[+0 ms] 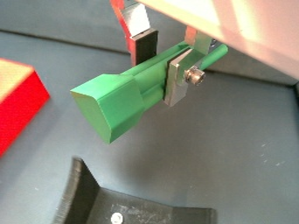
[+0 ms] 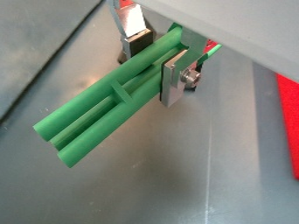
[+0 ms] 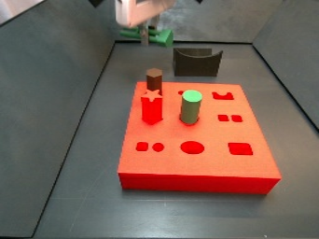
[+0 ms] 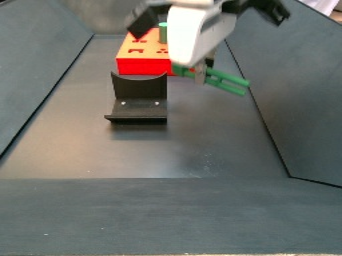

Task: Pick up the 3 prong object. Move up. Place the 3 prong object on the fixture. Regrasp the 3 prong object. Move to above the board. Insert the 3 prong object.
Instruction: Place the 3 prong object on the fixture.

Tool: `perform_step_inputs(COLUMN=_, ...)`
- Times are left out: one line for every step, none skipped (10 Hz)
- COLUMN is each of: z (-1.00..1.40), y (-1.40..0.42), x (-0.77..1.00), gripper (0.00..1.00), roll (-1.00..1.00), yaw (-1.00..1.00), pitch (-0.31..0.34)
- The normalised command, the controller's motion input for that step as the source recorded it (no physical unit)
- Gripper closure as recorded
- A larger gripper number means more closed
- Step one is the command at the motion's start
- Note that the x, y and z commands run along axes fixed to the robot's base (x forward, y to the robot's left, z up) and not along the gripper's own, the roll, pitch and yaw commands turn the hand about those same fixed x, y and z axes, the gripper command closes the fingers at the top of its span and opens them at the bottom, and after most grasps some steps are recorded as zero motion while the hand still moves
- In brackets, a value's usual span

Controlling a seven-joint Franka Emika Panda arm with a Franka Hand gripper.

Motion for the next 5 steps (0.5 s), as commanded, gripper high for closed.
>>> perform_step_inputs(z=1.00, y=0.01, x=-0.02, gripper=1.00, roll=0.03, yaw=-0.01, pitch=0.018)
perform_step_inputs(z=1.00, y=0.01, x=-0.03, gripper=1.00, roll=0.05, yaw=-0.02, pitch=0.025)
perform_step_inputs(z=1.00, y=0.01, x=-0.03, gripper=1.00, roll=0.05, yaw=-0.02, pitch=0.028)
perform_step_inputs(z=0.93, y=0.01, x=-0.03, gripper=1.00, roll=0.06, yaw=-0.02, pitch=0.034)
perform_step_inputs(z=0.70, y=0.01, x=-0.02, gripper=1.00, roll=0.07, yaw=-0.01, pitch=0.044)
